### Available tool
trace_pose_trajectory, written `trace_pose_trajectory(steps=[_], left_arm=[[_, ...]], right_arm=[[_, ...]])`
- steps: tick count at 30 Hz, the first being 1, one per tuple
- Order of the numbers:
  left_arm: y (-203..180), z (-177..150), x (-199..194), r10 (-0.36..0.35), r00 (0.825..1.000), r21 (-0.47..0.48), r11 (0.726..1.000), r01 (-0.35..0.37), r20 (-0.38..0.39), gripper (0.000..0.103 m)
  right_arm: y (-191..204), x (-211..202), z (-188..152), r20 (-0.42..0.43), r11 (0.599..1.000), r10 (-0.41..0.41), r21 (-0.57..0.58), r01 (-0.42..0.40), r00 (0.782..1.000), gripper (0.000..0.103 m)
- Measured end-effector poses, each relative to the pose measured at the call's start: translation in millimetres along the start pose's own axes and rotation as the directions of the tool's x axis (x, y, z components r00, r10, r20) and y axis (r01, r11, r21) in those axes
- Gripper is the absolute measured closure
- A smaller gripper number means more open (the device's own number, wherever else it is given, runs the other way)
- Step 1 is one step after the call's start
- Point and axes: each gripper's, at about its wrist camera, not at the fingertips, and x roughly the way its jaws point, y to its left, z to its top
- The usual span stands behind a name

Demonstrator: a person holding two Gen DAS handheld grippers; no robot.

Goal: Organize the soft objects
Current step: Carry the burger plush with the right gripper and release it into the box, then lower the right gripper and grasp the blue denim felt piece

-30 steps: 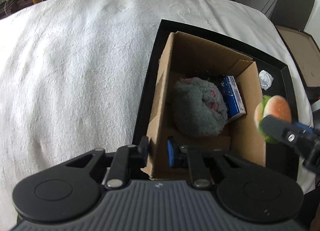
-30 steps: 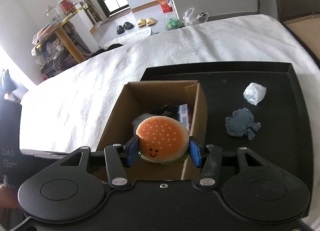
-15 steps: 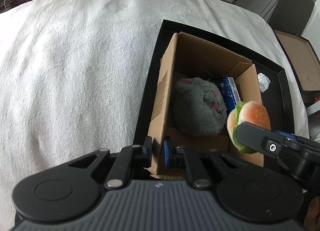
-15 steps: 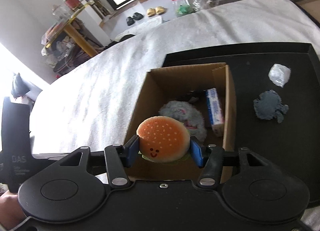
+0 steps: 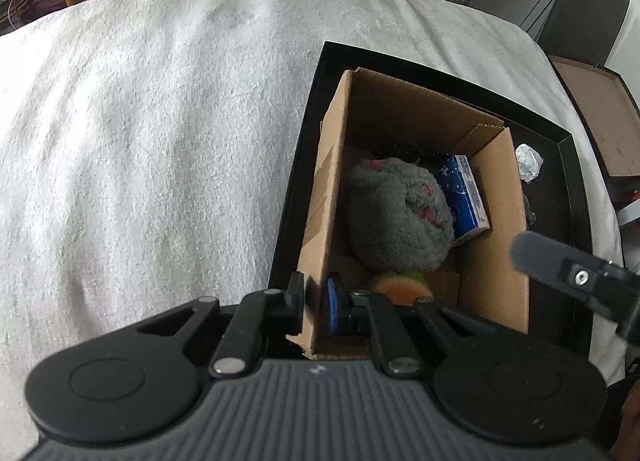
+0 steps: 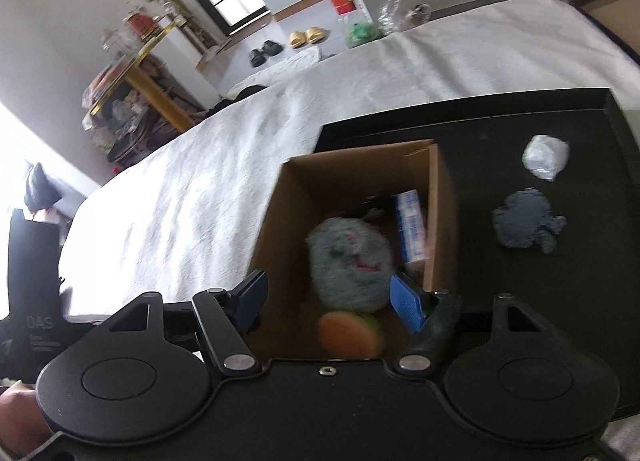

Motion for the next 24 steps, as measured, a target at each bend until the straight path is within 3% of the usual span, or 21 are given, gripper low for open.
trace_pose_trajectory(steps=[12,17,24], left_arm=[[-15,13,1,0.077,0.997,0.031,0.997,-0.077,0.004,0.084],[-24,20,5,0.108,0.994,0.04,0.993,-0.109,0.01,0.063],[-36,27,4,0.167,0.985,0.065,0.984,-0.169,0.037,0.051]], right_arm=[[-51,-14,8,0.042,0.993,-0.1,0.058,0.098,0.994,0.035],[-69,-14,9,0.05,0.991,-0.118,0.07,0.115,0.992,0.031],[-100,-8,3,0.051,0.983,-0.148,0.113,0.142,0.988,0.029]])
